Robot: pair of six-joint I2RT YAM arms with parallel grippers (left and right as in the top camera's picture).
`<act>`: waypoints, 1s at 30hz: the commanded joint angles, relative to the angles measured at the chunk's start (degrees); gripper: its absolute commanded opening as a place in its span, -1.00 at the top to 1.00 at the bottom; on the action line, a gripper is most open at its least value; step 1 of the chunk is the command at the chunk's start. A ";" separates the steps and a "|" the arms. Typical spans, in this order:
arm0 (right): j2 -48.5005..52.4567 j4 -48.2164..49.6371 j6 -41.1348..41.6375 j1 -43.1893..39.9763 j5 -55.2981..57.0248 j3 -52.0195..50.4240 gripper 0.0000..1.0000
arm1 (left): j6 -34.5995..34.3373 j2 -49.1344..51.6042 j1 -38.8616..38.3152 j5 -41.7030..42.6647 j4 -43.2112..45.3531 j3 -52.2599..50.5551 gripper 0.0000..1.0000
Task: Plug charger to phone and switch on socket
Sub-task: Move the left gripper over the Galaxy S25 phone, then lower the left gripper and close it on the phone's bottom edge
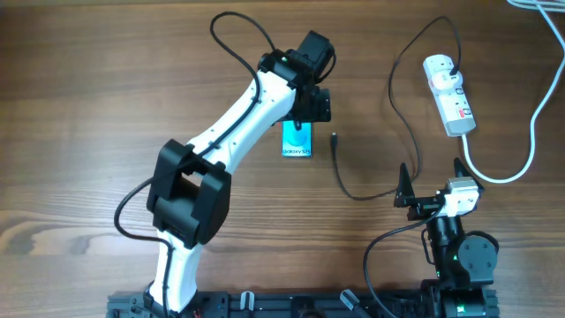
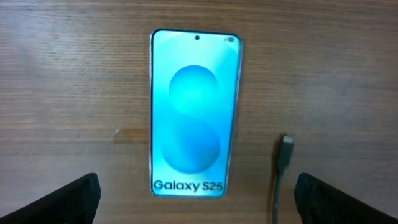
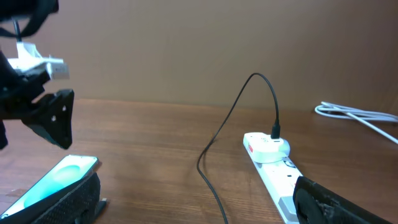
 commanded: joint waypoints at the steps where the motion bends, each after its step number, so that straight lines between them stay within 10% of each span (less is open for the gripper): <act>1: -0.15 0.13 -1.07 0.28 -0.02 -0.07 -1.00 | 0.98 1.18 1.40 4.11 2.69 -3.50 -1.00; 23: -0.15 0.13 -1.07 0.28 -0.02 -0.07 -1.00 | 2.23 3.10 5.60 15.06 2.32 -1.05 -0.99; 30: -0.15 0.13 -1.09 0.28 -0.04 -0.07 -1.00 | 2.19 4.00 2.51 2.78 2.34 -1.07 -0.99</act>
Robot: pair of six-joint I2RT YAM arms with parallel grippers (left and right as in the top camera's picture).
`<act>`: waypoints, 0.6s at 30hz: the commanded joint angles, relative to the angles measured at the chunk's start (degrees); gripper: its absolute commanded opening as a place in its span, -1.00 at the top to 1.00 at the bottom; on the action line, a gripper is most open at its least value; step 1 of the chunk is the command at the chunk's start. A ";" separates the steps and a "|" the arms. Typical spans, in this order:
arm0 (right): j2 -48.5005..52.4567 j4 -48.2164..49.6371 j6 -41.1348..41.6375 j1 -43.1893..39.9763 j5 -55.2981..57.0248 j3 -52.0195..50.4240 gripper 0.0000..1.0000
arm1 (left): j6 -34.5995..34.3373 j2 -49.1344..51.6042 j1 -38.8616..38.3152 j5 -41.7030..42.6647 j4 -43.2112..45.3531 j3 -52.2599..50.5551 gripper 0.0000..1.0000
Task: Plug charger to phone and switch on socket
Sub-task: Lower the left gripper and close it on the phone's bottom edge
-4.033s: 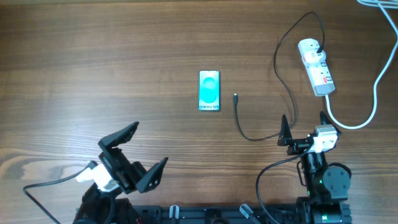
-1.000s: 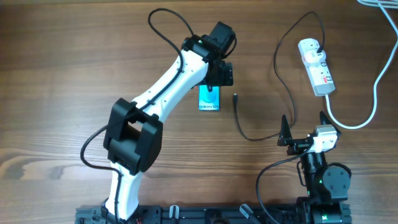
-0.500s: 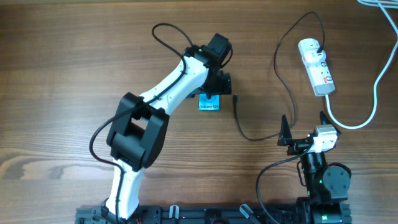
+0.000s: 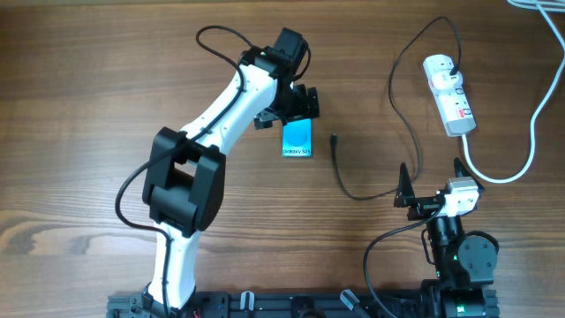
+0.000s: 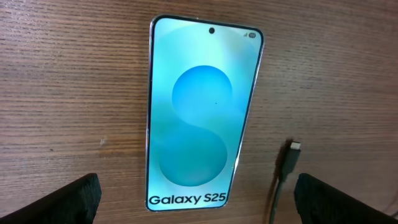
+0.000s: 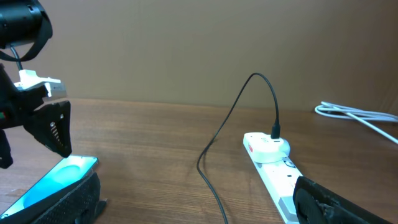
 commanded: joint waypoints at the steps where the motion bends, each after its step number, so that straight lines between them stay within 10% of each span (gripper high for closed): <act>1: -0.15 0.13 -1.07 0.28 -0.04 -0.07 -1.00 | 0.66 2.03 -3.15 -9.75 0.31 0.83 -1.00; 18: -0.15 0.13 -1.07 0.28 -0.02 -0.07 -1.00 | 1.33 7.26 -4.48 -10.43 4.33 0.83 -1.00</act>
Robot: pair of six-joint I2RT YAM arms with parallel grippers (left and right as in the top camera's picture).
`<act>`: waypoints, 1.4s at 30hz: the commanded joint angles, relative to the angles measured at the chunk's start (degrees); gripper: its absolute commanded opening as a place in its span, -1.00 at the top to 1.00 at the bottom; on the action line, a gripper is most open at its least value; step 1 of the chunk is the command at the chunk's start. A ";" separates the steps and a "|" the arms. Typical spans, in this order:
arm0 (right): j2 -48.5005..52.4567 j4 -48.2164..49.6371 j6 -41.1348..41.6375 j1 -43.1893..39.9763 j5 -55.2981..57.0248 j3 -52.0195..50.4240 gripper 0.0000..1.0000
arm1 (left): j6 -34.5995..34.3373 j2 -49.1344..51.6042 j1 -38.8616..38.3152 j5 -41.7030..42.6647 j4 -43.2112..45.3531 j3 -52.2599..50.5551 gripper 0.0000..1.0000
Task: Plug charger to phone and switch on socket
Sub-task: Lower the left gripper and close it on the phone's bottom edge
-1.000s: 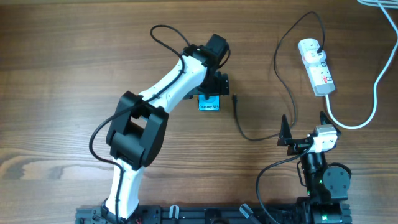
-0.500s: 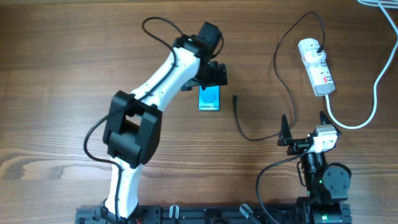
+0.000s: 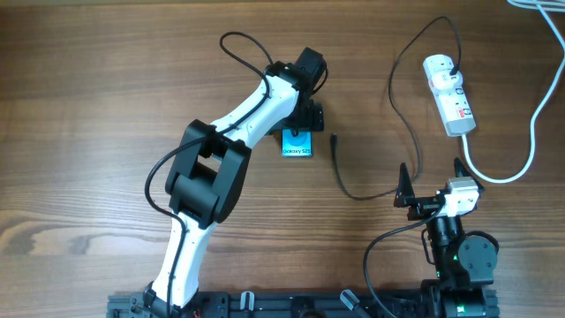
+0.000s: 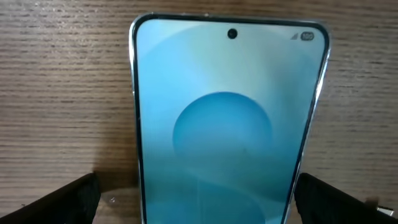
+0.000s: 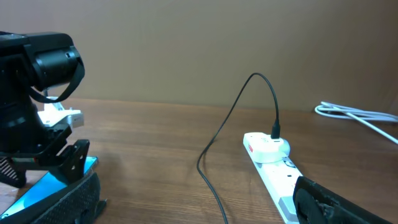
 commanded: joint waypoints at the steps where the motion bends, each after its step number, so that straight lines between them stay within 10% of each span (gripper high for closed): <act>1: -0.15 0.13 -1.05 0.28 -0.02 -0.07 -0.99 | 0.85 0.37 -0.92 -0.70 0.85 0.79 -1.00; 42: -0.15 0.13 -1.07 0.28 -0.02 -0.07 -0.99 | 0.79 3.69 -2.36 -1.62 -0.46 0.20 -1.00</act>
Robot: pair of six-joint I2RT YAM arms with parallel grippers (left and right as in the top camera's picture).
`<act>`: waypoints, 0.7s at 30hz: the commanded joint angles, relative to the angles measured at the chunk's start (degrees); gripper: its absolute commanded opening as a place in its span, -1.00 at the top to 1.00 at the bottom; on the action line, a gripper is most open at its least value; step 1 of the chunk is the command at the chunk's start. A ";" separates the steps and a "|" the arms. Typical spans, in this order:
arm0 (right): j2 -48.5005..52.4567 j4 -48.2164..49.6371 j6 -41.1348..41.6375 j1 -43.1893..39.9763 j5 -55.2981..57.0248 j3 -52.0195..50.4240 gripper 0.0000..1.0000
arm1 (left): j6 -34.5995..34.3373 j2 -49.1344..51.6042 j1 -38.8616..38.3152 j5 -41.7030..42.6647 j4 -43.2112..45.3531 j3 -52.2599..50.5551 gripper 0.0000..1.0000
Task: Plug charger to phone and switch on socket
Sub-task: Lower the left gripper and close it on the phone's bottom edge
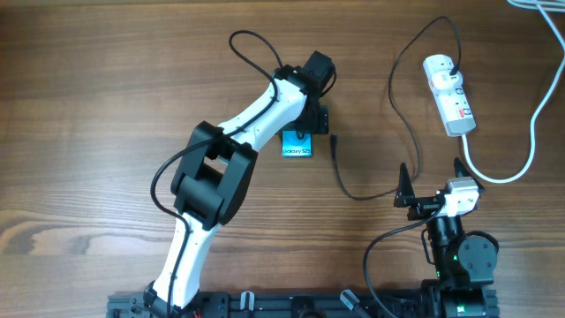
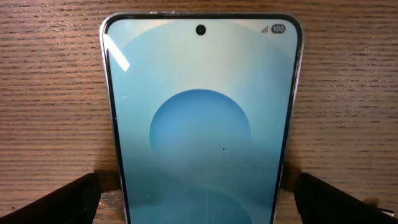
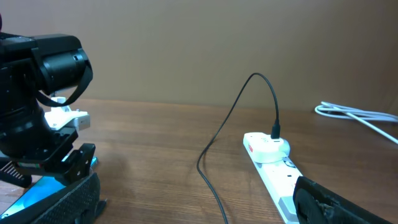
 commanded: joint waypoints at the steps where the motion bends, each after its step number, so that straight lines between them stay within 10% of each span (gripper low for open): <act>1: -0.15 0.13 -1.07 0.28 -0.02 -0.07 -0.99 | 0.24 2.91 -0.48 0.52 -0.83 -0.35 -1.00; 21: -0.15 0.13 -1.09 0.28 -0.04 -0.07 -1.00 | 0.24 2.91 -0.52 -0.35 -0.50 -0.35 -0.84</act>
